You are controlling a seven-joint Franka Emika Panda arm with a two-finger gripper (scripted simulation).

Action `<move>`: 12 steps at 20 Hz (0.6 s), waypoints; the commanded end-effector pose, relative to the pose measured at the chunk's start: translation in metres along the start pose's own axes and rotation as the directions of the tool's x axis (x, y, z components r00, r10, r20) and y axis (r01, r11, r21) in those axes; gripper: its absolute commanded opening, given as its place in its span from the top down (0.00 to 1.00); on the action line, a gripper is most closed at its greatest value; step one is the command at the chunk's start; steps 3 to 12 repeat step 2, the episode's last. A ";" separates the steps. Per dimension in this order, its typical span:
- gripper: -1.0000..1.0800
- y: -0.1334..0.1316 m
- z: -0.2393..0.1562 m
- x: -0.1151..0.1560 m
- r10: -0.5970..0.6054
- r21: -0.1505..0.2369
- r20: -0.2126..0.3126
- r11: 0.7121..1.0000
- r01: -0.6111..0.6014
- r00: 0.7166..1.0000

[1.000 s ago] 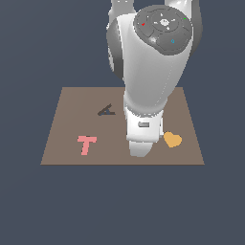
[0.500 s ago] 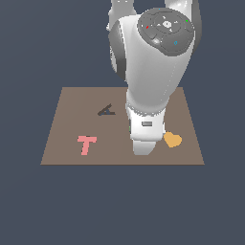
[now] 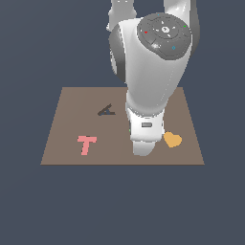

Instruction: Insert a designated object into the corresponding slot on a board.

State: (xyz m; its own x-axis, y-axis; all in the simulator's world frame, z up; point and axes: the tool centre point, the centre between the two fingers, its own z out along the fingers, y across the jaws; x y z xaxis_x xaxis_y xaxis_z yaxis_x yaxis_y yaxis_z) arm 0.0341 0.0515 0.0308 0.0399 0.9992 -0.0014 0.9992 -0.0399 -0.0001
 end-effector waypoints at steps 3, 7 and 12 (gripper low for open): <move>0.04 0.000 0.000 0.000 0.000 0.000 0.000 1.000 0.000 1.000; 0.04 0.000 0.000 0.000 0.000 0.000 0.000 1.000 0.000 1.000; 0.04 0.000 0.000 0.000 0.000 0.000 0.000 1.000 0.000 1.000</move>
